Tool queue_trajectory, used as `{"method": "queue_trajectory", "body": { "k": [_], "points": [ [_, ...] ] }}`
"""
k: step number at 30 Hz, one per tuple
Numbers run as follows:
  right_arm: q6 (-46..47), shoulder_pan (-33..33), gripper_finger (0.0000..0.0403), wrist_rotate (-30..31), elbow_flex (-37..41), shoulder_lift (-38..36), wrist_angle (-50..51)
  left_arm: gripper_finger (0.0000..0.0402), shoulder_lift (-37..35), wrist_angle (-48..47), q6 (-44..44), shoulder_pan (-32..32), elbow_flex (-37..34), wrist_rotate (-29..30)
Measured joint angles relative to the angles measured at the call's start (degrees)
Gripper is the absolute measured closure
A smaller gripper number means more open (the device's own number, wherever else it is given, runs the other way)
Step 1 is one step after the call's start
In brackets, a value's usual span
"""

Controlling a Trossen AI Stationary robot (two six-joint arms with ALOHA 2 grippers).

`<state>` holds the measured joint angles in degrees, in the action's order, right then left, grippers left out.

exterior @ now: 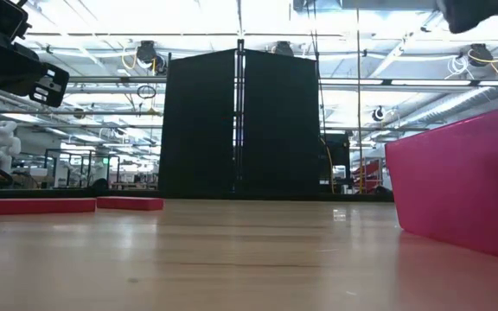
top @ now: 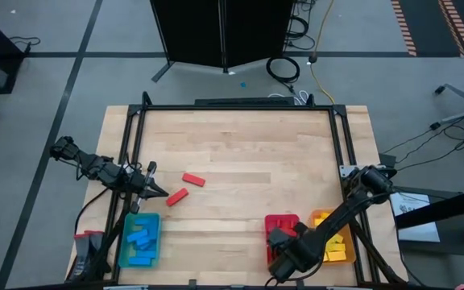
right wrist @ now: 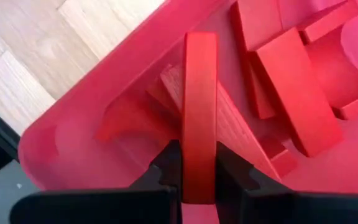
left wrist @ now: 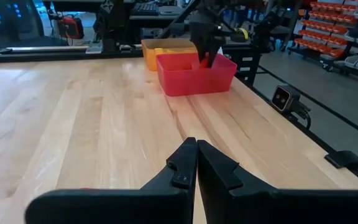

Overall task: Sort blocks
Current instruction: Put the red block into the red bin

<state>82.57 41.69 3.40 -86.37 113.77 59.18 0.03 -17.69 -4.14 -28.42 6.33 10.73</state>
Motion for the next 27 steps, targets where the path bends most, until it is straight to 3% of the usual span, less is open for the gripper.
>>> {"method": "queue_trajectory", "body": {
  "k": [7, 13, 17, 22, 27],
  "points": [
    [-0.26, 0.13, 0.0352, -1.18, 1.68, -0.35, -1.03, 0.0385, 0.0, -0.02, -0.04, 0.0, 0.0, 0.03],
    [-3.1, 0.15, 0.0234, -2.27, 1.97, -1.71, -1.19, 0.0385, -0.01, -0.03, -0.04, 0.0, 0.0, 0.16],
    [-3.95, 0.17, 0.0186, -2.24, 1.97, -4.25, -0.4, 0.0385, -0.02, -0.67, -0.04, 0.0, 0.0, 0.21],
    [-4.63, -0.08, 0.0171, -0.65, 1.95, -9.31, 1.32, 0.0385, -0.01, -0.91, -0.02, -0.02, 0.0, 0.23],
    [-6.59, -3.28, 0.0178, 9.71, 1.93, -16.07, 4.43, 0.0385, -0.02, -0.9, -0.02, -0.01, 0.0, 0.42]
  ]
}}
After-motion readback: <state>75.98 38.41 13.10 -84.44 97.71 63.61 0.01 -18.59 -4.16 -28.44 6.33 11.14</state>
